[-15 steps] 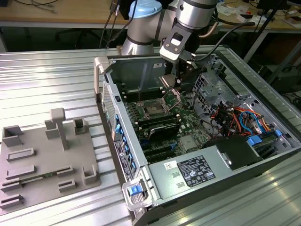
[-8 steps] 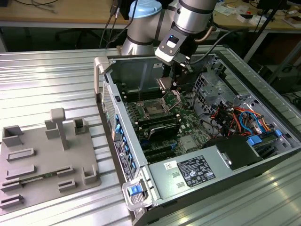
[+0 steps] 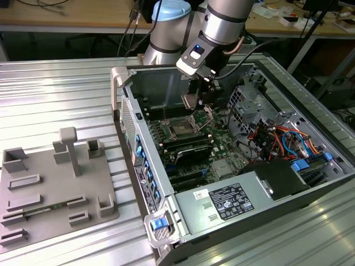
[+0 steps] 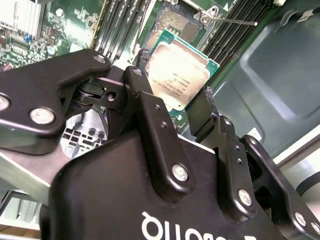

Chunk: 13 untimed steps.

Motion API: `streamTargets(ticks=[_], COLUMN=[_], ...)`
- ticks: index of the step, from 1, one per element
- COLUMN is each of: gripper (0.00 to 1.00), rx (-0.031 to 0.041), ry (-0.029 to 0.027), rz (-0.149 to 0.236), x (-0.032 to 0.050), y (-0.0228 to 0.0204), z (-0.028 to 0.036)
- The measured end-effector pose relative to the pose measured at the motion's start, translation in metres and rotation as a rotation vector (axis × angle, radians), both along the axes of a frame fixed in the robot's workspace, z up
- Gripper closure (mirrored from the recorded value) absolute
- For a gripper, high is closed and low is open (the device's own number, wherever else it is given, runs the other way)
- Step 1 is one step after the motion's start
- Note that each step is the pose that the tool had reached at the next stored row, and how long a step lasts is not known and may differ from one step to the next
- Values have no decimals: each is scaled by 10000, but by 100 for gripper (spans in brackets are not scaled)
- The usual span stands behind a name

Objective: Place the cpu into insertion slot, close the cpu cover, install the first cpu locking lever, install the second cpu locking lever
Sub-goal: 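Place the cpu into insertion slot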

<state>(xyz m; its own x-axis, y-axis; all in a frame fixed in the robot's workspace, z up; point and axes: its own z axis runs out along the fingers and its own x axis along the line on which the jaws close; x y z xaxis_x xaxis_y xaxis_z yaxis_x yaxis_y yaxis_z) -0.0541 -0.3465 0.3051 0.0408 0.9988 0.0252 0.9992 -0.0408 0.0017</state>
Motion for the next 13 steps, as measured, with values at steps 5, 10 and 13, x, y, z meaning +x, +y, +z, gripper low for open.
streamTargets(ticks=[5,10,13], gripper=[46,46,46], rx=[-2,0,0], ry=[86,87,86], rz=[-154,-155,-155], x=[-16,-16,-16], y=[1,2,2], z=[-36,-38,-38])
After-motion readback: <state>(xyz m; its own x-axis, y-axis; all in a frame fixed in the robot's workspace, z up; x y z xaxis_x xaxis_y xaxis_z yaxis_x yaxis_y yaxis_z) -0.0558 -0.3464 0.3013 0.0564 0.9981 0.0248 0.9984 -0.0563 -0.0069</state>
